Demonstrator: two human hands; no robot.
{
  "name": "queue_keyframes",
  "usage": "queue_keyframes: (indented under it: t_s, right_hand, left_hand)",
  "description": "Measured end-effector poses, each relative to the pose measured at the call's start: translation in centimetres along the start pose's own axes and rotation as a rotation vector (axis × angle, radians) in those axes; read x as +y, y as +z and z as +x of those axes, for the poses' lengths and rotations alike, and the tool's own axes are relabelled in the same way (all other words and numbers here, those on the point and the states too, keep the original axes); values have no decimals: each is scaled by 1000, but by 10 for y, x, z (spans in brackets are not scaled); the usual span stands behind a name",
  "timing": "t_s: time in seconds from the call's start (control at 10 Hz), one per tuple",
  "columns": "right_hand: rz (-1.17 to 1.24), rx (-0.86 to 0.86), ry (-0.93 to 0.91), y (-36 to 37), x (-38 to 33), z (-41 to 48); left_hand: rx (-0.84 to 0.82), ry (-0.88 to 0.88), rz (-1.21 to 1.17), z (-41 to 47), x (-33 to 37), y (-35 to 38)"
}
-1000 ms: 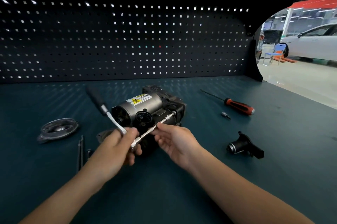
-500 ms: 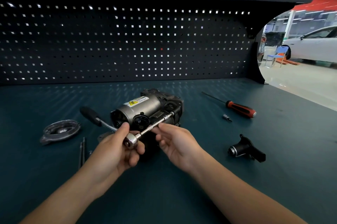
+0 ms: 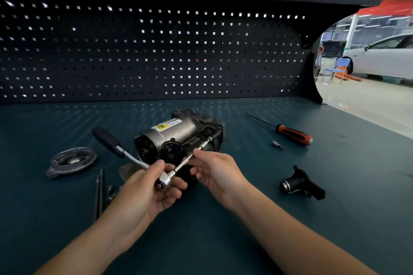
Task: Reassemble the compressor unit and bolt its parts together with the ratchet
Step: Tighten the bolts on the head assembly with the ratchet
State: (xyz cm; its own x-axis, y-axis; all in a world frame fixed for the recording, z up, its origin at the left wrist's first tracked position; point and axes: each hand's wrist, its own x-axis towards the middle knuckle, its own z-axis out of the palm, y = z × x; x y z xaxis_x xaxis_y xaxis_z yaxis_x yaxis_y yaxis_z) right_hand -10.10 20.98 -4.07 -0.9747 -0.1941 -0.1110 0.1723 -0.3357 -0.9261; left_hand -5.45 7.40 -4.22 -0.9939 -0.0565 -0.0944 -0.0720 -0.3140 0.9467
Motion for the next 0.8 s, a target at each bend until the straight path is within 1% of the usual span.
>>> queue_keyframes:
  t_s: [0.1, 0.2, 0.3, 0.4, 0.5, 0.8]
  right_hand:
    - [-177, 14, -75, -2, 0, 4]
    - [-533, 134, -230, -9, -1, 10]
    - [-620, 346, -352, -23, -1, 21]
    - [-597, 431, -382, -33, -2, 29]
    - [-586, 355, -411, -35, -2, 35]
    - [-675, 402, -565, -42, -6, 49]
  left_hand:
    - [26, -45, -54, 2, -3, -1]
    - [46, -81, -80, 3, -8, -2]
    - [59, -96, -118, 4, -8, -3]
    - [61, -101, -129, 3, -7, -3]
    - [51, -94, -119, 3, -8, -3]
    - [41, -20, -8, 7, -16, -7]
